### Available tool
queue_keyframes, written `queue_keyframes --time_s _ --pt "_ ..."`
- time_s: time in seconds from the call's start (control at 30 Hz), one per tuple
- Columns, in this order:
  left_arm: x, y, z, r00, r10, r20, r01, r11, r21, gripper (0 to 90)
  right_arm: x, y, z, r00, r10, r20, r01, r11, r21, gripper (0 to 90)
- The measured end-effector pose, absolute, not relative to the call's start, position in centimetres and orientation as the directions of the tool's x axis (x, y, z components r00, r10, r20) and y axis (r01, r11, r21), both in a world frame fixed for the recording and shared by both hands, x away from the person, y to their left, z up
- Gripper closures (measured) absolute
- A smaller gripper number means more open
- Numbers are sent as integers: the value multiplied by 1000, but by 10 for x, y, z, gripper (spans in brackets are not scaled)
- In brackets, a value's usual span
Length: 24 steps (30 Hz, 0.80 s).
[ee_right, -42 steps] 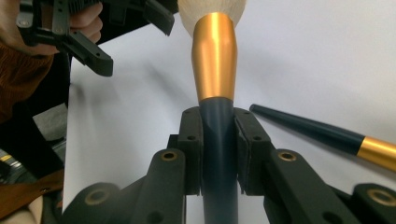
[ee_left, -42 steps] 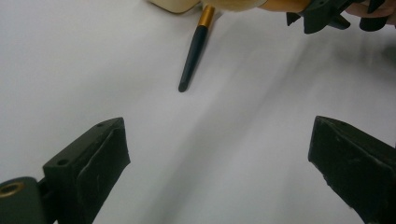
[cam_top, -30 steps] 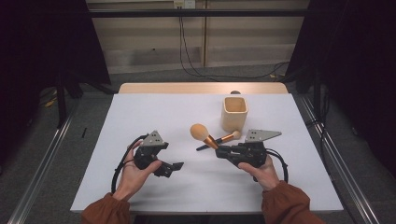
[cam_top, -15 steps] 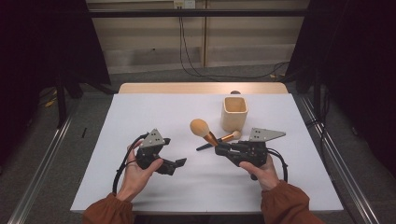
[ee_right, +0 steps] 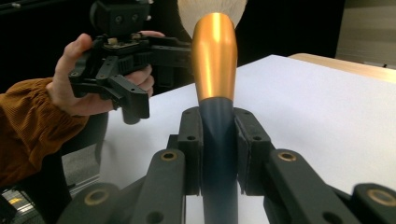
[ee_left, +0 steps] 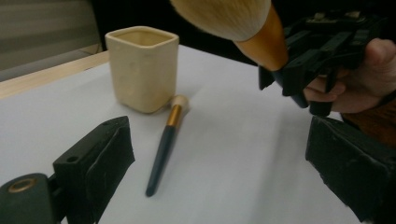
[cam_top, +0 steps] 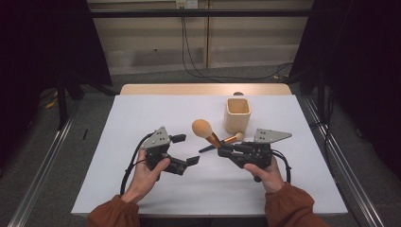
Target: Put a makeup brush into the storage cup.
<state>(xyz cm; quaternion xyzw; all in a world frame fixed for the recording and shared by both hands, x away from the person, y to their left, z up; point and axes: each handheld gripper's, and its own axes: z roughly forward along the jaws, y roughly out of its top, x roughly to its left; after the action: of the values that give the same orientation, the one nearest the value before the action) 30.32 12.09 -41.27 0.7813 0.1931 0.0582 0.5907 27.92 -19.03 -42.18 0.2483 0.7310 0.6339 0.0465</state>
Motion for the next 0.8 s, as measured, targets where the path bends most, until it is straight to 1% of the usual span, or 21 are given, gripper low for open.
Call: queue_keyframes --time_s 0.07,0.2,0.3,0.43,0.5,0.63,0.7,0.8 --pt "303 116 -414 925 359 -125 215 -222 951 73 279 -191 -421 -875 420 239 298 78 952 754" --pt "303 111 -412 936 320 -150 220 -195 956 69 280 -194 -421 -873 421 244 297 64 953 754" --pt "302 108 -409 937 324 -131 198 -183 963 44 280 -194 -419 -877 416 241 292 63 954 754" --pt "303 104 -408 942 294 -165 212 -136 968 43 280 -193 -418 -882 408 236 284 62 957 754" --pt "305 101 -407 945 271 -184 219 -105 970 28 280 -193 -418 -884 403 236 284 61 957 754" --pt "306 95 -406 941 268 -209 234 -64 970 43 280 -194 -418 -884 404 235 281 59 958 754" --pt "306 93 -406 938 266 -223 242 -44 969 67 280 -195 -418 -883 405 236 281 55 958 754" --pt "306 89 -404 938 264 -222 236 -21 972 75 280 -195 -417 -884 402 238 280 48 959 755"
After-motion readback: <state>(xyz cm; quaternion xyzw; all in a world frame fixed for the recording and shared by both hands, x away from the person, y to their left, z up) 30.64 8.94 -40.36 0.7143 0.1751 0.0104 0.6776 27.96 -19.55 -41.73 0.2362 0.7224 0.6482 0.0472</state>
